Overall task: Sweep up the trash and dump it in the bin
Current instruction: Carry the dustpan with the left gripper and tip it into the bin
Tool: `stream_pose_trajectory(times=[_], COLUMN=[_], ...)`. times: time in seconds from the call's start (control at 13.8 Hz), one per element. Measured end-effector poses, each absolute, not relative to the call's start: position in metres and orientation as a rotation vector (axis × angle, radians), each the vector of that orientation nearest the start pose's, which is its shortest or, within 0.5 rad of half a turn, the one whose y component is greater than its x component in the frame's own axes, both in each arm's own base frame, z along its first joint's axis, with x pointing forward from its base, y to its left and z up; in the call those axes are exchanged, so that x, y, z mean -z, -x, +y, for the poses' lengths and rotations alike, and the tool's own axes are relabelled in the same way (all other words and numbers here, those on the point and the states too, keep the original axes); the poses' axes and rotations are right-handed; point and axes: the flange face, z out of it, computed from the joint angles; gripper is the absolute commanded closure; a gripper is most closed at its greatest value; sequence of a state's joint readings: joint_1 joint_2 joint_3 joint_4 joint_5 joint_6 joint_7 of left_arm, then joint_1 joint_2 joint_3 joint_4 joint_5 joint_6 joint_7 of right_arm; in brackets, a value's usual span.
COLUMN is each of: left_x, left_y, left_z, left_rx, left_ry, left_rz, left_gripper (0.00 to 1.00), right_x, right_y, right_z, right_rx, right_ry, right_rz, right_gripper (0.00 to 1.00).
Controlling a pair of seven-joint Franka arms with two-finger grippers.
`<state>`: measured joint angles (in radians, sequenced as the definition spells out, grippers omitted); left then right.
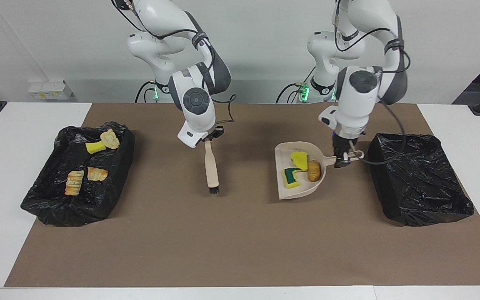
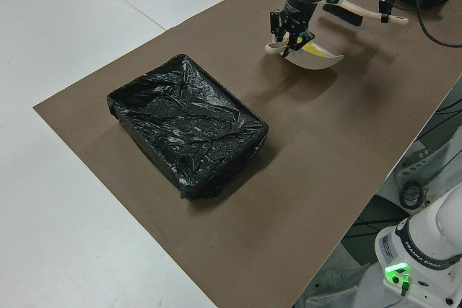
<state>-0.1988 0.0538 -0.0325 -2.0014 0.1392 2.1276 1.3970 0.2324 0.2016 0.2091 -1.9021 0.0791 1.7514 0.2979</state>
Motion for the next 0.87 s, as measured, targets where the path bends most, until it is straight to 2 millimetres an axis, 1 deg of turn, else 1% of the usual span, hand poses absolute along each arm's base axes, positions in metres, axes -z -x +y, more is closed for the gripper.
stream_pose_trajectory(times=[0.07, 0.22, 0.36, 0.44, 0.58, 0.65, 0.73, 0.8, 0.87], left_x=[-0.452, -0.481, -0.51, -0.522, -0.535, -0.538, -0.541, -0.543, -0.547], left_y=[-0.562, -0.567, -0.571, -0.57, -0.562, -0.555, -0.548, -0.542, -0.538], left_z=[-0.098, -0.038, 0.027, 0.062, 0.131, 0.161, 0.187, 0.207, 0.222], left_rx=[0.0, 0.0, 0.006, 0.038, 0.077, 0.081, 0.082, 0.082, 0.089], left_ry=[1.973, 1.981, 2.081, 2.139, 2.179, 2.196, 2.215, 2.229, 2.226], left_rz=[2.249, 2.227, 2.146, 2.099, 2.054, 2.03, 2.0, 1.97, 1.942], left_gripper=[1.0, 1.0, 1.0, 1.0, 1.0, 1.0, 1.0, 1.0, 1.0], right_x=[-0.377, -0.38, -0.381, -0.382, -0.385, -0.385, -0.386, -0.388, -0.39], right_y=[-0.503, -0.493, -0.479, -0.473, -0.467, -0.467, -0.466, -0.465, -0.462], right_z=[0.249, 0.268, 0.289, 0.297, 0.305, 0.305, 0.306, 0.308, 0.315], right_rx=[-0.575, -0.569, -0.568, -0.566, -0.561, -0.561, -0.561, -0.561, -0.561], right_ry=[3.109, 3.127, 3.146, 3.153, 3.157, 3.154, 3.152, 3.147, 3.139], right_rz=[-0.162, -0.142, -0.132, -0.132, -0.119, -0.11, -0.096, -0.069, -0.044], right_gripper=[1.0, 1.0, 1.0, 1.0, 1.0, 1.0, 1.0, 1.0, 1.0])
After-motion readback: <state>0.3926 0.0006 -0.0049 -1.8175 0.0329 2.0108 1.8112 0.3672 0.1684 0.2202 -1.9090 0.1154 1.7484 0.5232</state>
